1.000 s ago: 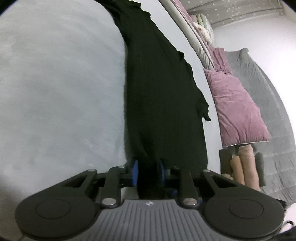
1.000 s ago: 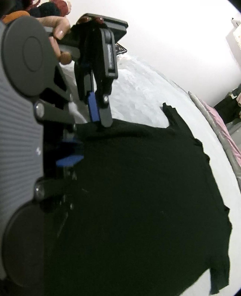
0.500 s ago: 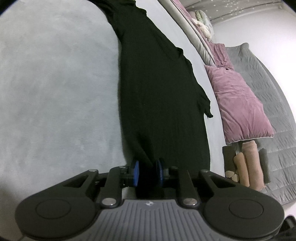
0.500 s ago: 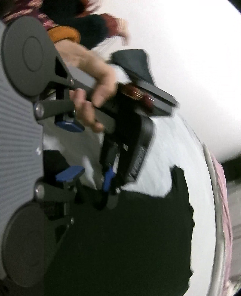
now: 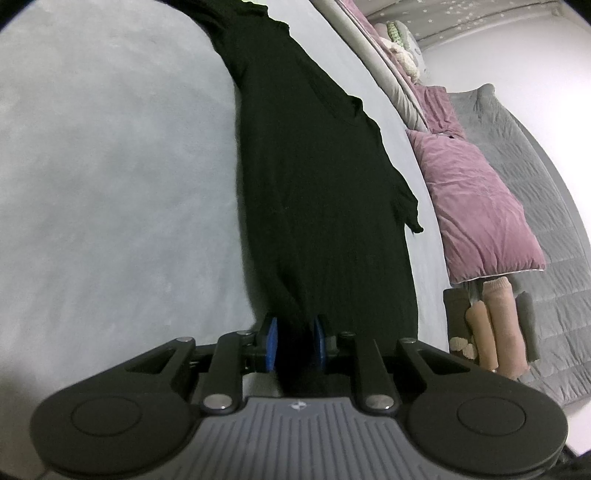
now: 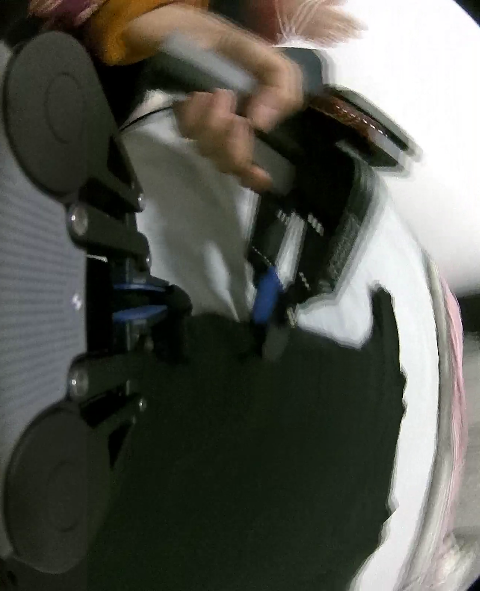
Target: Fold clothes
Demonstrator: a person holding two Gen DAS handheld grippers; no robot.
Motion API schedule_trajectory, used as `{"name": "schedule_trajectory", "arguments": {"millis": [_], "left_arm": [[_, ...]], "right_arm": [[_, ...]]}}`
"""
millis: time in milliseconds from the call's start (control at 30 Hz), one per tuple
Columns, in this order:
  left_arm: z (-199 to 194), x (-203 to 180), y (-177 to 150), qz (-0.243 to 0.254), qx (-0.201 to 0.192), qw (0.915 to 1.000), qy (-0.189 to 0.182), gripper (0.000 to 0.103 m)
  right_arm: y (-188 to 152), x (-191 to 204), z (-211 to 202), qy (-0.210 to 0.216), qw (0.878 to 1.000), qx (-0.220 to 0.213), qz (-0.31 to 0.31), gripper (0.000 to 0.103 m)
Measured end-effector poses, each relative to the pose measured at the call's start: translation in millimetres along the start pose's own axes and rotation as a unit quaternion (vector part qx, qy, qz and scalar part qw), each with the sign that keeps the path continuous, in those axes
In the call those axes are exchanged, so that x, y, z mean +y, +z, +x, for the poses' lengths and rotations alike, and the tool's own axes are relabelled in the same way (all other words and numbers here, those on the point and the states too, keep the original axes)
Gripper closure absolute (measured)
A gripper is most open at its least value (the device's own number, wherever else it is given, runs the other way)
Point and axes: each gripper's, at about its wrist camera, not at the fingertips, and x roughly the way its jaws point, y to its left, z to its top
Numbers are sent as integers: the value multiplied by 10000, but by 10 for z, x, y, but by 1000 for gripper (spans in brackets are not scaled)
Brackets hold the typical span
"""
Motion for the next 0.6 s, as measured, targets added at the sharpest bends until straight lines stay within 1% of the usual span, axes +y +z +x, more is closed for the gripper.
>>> {"name": "schedule_trajectory", "arguments": {"millis": [67, 167, 267, 433, 467, 500, 567, 600], "left_arm": [[-28, -8, -37, 44, 24, 10000, 4, 85], [-52, 28, -80, -17, 75, 10000, -32, 85], [-32, 66, -109, -164, 109, 9998, -80, 85], [13, 114, -135, -456, 94, 9988, -159, 85], [16, 120, -137, -466, 81, 9987, -164, 85], [20, 117, -143, -455, 70, 9988, -149, 86], [28, 110, -154, -436, 49, 9990, -119, 91], [32, 108, -158, -433, 40, 9990, -101, 92]], "right_arm": [[-15, -252, -94, 226, 9971, -153, 713, 93], [-88, -575, -204, 621, 9849, -314, 1588, 93], [-174, -791, -268, 938, 9718, -406, 2127, 93], [-268, -1070, -315, 1286, 9524, -474, 2725, 93], [-285, -1092, -339, 1193, 9536, -470, 2725, 92], [-300, -1102, -368, 1045, 9565, -459, 2686, 88], [-309, -1115, -429, 739, 9635, -472, 2528, 85], [-310, -1111, -463, 621, 9668, -496, 2428, 74]]}}
